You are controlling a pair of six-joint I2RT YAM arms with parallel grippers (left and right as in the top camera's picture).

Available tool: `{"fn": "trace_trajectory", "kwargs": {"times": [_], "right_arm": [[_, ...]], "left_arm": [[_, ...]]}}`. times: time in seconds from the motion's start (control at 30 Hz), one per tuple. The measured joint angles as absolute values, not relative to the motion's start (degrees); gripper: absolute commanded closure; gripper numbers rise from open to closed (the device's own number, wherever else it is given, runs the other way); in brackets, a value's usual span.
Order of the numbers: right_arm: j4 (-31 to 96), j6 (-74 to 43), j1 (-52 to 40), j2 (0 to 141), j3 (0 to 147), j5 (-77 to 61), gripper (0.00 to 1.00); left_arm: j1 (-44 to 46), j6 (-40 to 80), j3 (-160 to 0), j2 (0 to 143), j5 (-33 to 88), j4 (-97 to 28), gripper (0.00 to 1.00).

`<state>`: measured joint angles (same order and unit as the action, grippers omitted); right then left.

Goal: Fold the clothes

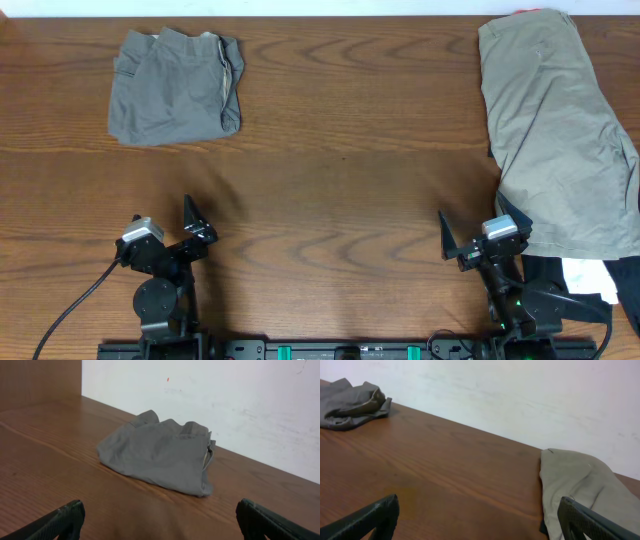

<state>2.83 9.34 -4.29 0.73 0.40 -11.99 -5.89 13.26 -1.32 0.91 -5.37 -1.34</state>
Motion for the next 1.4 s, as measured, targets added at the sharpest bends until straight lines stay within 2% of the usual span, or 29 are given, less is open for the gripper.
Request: {"fn": "trace_trajectory", "kwargs": {"times": [1.4], "right_arm": [[1.8, 9.3, -4.3, 0.7, 0.4, -12.0, 0.01]], "left_arm": [[-5.9, 13.3, -1.3, 4.4, -4.3, -1.4, 0.02]]}}
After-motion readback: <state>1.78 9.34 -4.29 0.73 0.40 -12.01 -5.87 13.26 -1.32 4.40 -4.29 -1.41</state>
